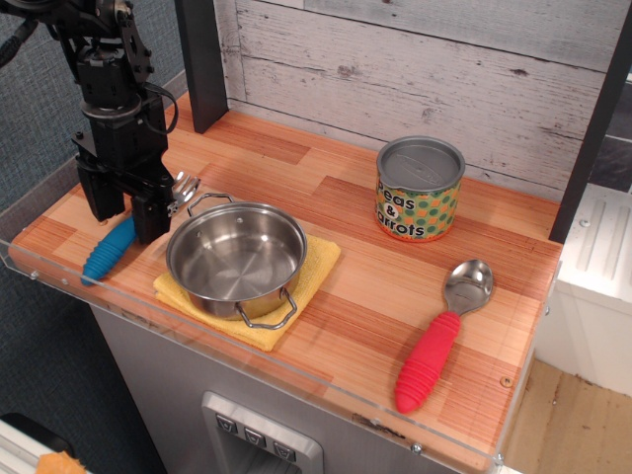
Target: Move the blue fork to the left of the pot
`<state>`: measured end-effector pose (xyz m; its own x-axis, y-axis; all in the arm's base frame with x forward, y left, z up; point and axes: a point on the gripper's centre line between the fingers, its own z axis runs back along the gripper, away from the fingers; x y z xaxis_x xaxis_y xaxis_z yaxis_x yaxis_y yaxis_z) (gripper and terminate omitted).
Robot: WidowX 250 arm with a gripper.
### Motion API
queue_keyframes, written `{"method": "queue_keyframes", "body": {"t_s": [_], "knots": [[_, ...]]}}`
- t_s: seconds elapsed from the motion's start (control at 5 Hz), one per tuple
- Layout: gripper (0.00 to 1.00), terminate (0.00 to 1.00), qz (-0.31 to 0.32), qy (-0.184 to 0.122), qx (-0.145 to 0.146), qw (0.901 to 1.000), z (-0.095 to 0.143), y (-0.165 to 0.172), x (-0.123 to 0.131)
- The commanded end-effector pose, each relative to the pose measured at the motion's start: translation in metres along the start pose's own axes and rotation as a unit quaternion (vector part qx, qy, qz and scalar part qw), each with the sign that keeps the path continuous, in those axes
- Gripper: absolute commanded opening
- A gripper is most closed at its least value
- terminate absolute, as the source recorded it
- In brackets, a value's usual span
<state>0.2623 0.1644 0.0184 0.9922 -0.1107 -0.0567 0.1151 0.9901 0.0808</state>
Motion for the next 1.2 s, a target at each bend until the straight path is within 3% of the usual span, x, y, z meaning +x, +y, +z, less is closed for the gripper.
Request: {"method": "queue_keyframes", "body": {"t_s": [0.0,0.4,0.6,1.0], "knots": [[1.0,0.0,0.003,-0.031,0.03,0.9991,0.036,0.008,-0.004],[1.0,0.0,0.055,-0.021,0.069,0.9959,0.071,-0.001,-0.017],[1.0,0.0,0.135,-0.04,0.002,0.9901,0.081,-0.007,-0.009],[1.0,0.0,0.153,-0.068,-0.001,0.9859,0.096,-0.027,0.023]]}}
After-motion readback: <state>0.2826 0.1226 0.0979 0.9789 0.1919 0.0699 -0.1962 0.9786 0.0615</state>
